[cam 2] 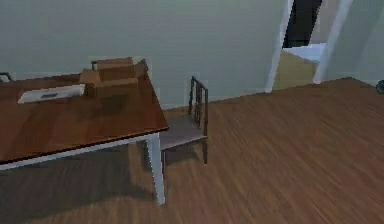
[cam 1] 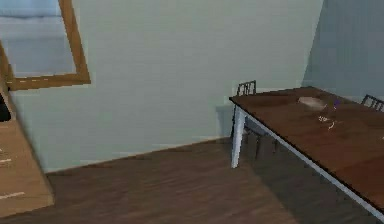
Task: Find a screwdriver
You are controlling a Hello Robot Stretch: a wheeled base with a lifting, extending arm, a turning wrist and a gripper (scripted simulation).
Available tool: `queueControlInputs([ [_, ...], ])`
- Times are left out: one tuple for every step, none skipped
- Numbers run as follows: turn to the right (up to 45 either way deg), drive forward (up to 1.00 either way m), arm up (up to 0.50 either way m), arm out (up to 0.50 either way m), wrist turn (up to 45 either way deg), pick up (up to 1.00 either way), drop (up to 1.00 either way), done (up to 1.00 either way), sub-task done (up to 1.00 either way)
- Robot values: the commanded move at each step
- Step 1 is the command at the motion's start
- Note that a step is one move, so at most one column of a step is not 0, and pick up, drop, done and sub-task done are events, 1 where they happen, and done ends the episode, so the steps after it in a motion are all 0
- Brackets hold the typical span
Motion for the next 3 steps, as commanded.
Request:
queueControlInputs([
  [-45.0,0.0,0.0,0.0,0.0,0.0,0.0,0.0,0.0],
  [-21.0,0.0,0.0,0.0,0.0,0.0,0.0,0.0,0.0],
  [0.0,0.65,0.0,0.0,0.0,0.0,0.0,0.0,0.0],
])
